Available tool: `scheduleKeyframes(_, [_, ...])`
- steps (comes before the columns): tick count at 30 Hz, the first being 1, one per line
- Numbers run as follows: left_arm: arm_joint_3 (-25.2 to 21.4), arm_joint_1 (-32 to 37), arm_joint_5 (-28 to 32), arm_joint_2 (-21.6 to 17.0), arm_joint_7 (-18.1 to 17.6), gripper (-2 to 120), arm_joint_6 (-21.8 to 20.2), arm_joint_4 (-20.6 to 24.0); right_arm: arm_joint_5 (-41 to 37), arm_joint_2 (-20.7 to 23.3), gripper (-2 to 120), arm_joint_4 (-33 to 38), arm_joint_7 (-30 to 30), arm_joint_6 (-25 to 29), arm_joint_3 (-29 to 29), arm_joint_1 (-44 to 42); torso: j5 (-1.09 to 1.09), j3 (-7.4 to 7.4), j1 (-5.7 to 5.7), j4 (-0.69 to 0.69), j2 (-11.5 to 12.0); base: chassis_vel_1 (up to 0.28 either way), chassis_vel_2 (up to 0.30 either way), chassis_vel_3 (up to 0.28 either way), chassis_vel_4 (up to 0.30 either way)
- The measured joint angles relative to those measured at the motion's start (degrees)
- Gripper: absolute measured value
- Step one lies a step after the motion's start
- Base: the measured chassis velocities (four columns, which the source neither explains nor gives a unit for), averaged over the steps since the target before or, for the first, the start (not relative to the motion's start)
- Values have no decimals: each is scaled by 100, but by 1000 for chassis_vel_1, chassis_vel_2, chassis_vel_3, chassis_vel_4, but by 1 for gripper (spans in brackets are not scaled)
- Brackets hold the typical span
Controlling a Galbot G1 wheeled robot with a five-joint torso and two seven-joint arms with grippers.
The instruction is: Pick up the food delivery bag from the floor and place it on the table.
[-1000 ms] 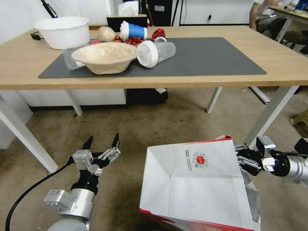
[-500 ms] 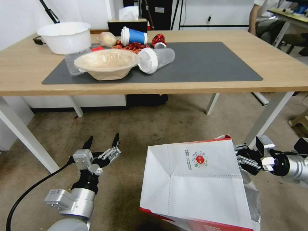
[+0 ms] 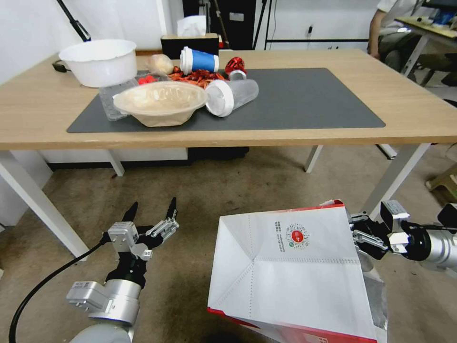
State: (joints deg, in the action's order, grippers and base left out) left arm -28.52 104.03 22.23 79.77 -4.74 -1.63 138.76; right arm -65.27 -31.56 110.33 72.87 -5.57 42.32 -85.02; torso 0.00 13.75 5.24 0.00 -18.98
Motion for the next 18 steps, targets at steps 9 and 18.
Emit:
scheduleKeyframes(9, [-2, 9, -30, 15, 3, 100, 7, 17, -4, 6, 0, 18, -12, 0, 3, 2, 0, 143, 63, 0, -207, 0, 0, 0, 0])
scheduleKeyframes(18, [1, 20, -45, 23, 5, 100, 10, 32, -5, -5, 0, 51, -25, 0, -9, 1, 0, 288, 132, 0, -421, 0, 0, 0, 0])
